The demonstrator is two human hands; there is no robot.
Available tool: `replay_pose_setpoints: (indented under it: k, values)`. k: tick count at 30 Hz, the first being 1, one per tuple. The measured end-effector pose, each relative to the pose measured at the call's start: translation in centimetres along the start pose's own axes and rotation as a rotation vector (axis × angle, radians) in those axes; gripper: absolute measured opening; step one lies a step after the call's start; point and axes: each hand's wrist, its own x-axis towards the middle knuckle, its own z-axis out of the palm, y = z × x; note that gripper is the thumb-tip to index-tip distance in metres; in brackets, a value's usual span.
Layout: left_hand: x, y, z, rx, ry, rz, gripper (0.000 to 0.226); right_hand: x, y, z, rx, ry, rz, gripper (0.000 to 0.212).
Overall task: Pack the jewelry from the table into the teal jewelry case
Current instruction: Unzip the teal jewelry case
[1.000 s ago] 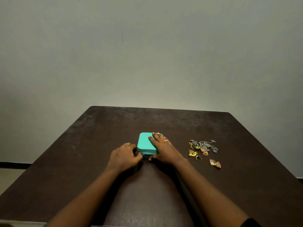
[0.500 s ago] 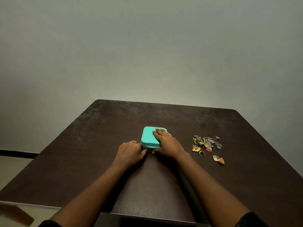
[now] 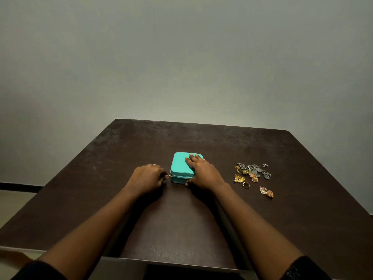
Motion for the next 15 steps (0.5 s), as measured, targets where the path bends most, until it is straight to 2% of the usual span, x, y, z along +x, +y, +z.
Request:
replay_pose_setpoints:
  k: [6, 15]
  values:
    - [3.3, -1.6, -0.6, 0.021, -0.098, -0.027, 0.028, -0.1, 0.1, 0.0, 0.013, 0.01, -0.006, 0.088]
    - [8.9, -2.4, -0.1, -0.023, -0.148, -0.012, 0.029, -0.1, 0.3, 0.4, 0.069, 0.033, -0.02, 0.086]
